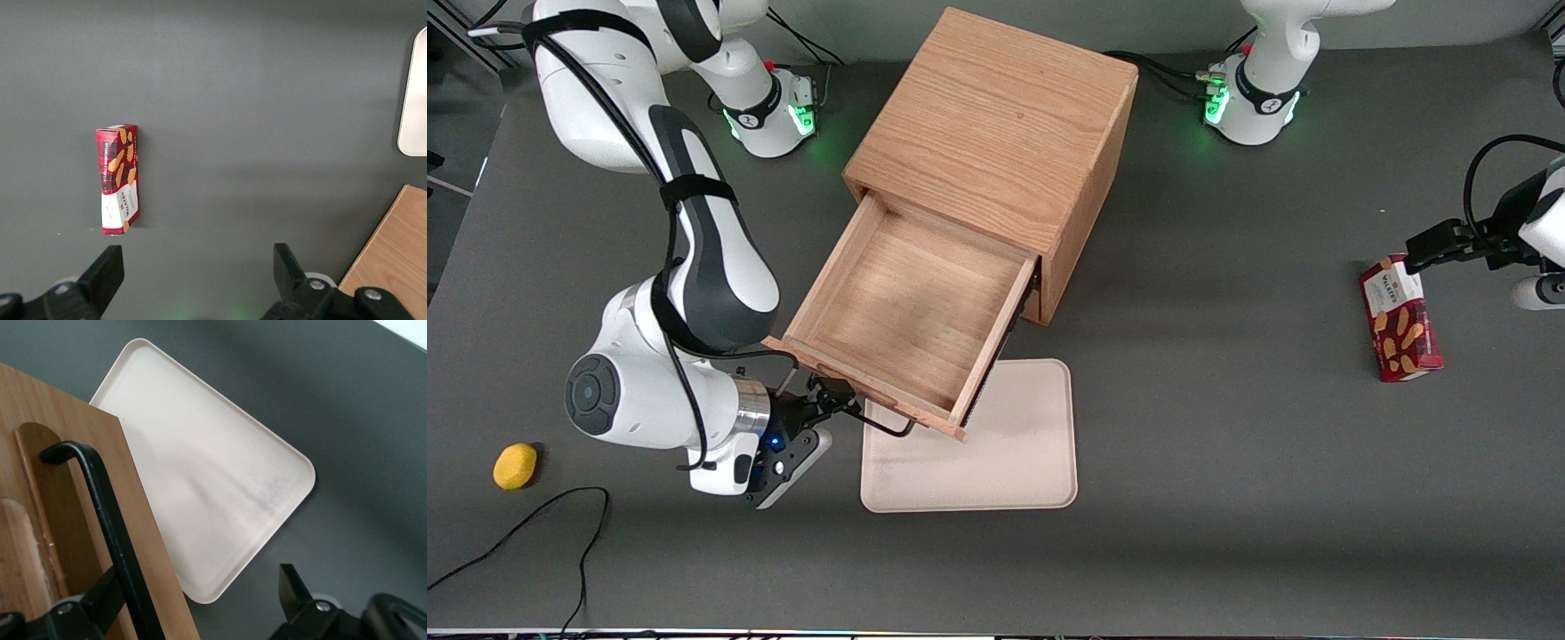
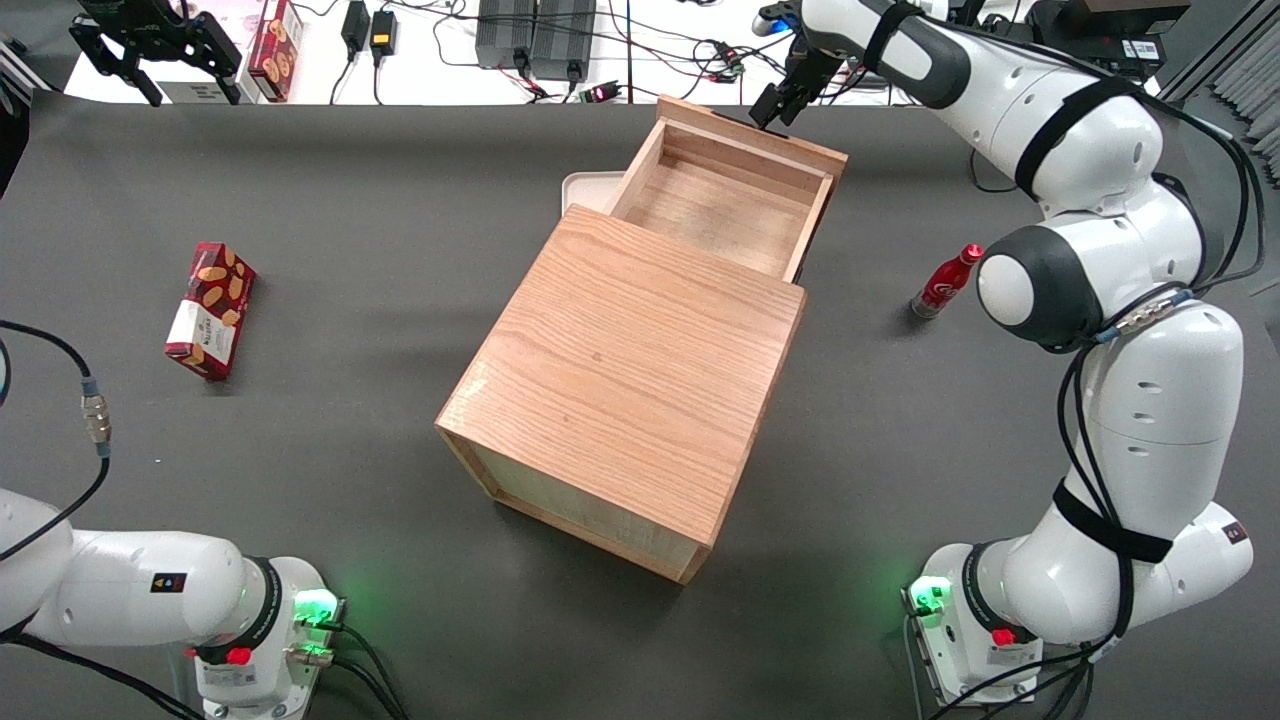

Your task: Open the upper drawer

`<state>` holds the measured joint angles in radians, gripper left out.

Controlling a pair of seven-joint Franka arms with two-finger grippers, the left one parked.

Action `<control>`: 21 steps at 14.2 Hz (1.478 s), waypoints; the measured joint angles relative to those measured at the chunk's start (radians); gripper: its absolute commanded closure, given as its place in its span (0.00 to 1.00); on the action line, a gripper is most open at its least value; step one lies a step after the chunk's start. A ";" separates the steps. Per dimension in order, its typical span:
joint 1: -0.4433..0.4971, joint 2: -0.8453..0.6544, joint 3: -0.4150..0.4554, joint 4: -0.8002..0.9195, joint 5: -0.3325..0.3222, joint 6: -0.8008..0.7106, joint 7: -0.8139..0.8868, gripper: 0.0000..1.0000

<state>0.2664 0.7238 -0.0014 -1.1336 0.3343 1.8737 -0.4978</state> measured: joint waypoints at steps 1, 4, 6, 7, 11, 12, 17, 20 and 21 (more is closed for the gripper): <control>0.000 0.000 0.000 0.000 0.000 0.002 0.000 0.00; 0.000 0.000 0.001 -0.001 0.000 0.005 0.000 0.00; 0.000 0.000 0.001 -0.001 0.000 0.005 0.000 0.00; 0.000 0.000 0.001 0.000 0.000 0.004 0.000 0.00; -0.001 -0.001 -0.002 0.009 0.000 -0.009 0.000 0.00; -0.001 -0.001 -0.003 0.011 0.000 -0.012 0.000 0.00; -0.006 -0.001 -0.005 0.021 0.000 -0.031 0.000 0.00; -0.030 -0.002 -0.020 0.055 -0.007 -0.004 0.000 0.00; -0.048 -0.002 -0.023 0.069 -0.007 -0.004 0.000 0.00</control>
<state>0.2181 0.7213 -0.0244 -1.0648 0.3270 1.8697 -0.4980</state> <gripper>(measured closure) 0.000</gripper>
